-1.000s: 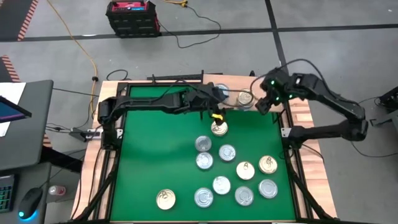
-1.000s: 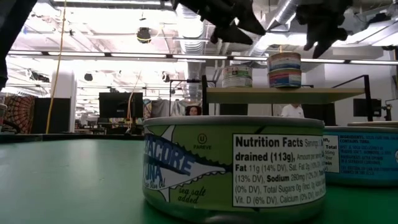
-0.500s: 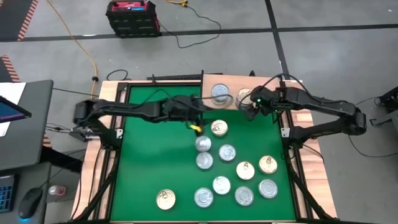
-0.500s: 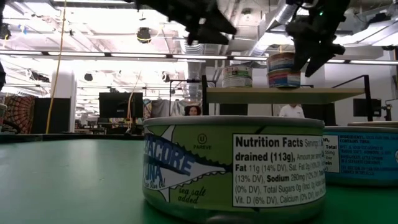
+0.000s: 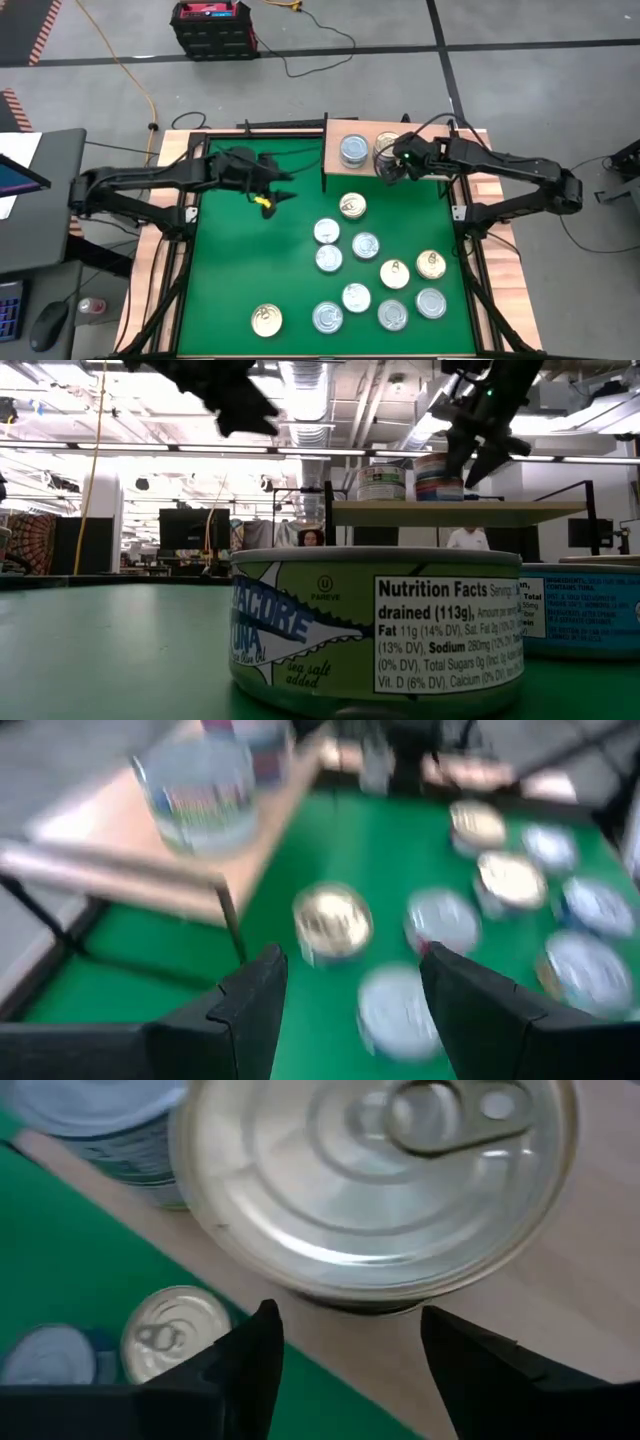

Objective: Stack canned seafood by type on shelf
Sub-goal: Stack the pink tuna can on top of the pink tuna can

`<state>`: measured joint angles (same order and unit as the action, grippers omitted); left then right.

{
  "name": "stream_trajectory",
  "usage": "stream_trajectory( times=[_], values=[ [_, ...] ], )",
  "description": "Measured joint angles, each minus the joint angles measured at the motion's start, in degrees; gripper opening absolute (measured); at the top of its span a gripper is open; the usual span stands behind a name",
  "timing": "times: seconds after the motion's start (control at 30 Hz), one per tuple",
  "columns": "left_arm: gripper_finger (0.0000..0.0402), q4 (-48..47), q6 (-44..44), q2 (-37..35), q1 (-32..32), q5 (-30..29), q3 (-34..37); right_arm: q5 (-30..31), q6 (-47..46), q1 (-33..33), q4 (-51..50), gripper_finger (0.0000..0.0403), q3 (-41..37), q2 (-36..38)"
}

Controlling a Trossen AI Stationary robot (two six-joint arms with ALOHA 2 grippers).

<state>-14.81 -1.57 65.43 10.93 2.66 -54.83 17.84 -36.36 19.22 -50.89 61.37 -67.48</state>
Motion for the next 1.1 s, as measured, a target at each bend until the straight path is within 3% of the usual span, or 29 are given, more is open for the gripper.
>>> stream_trajectory(
  times=[0.2,0.3,0.43,0.67,1.1],
  values=[
    [0.0219,-14.9,-6.4,-1.8,-3.4,11.4,0.0,-1.2,-3.9,-7.4,0.4,0.026,3.8,0.7],
    [0.0219,-17.8,-9.8,-1.7,-7.8,13.1,0.0,-1.4,-6.6,-12.7,1.6,0.026,3.8,-0.1],
    [0.0219,-17.2,-14.0,-0.4,-15.8,12.6,0.0,-0.9,-8.4,-20.4,4.0,0.026,3.8,-1.6],
    [0.0219,-16.7,-26.7,7.3,-27.1,5.8,0.0,1.8,-10.1,-32.3,7.0,0.026,3.8,-4.4],
    [0.0219,-1.8,-42.1,24.9,-39.4,7.6,0.0,8.1,-15.9,-49.8,5.9,0.026,3.7,-4.0]
  ],
)
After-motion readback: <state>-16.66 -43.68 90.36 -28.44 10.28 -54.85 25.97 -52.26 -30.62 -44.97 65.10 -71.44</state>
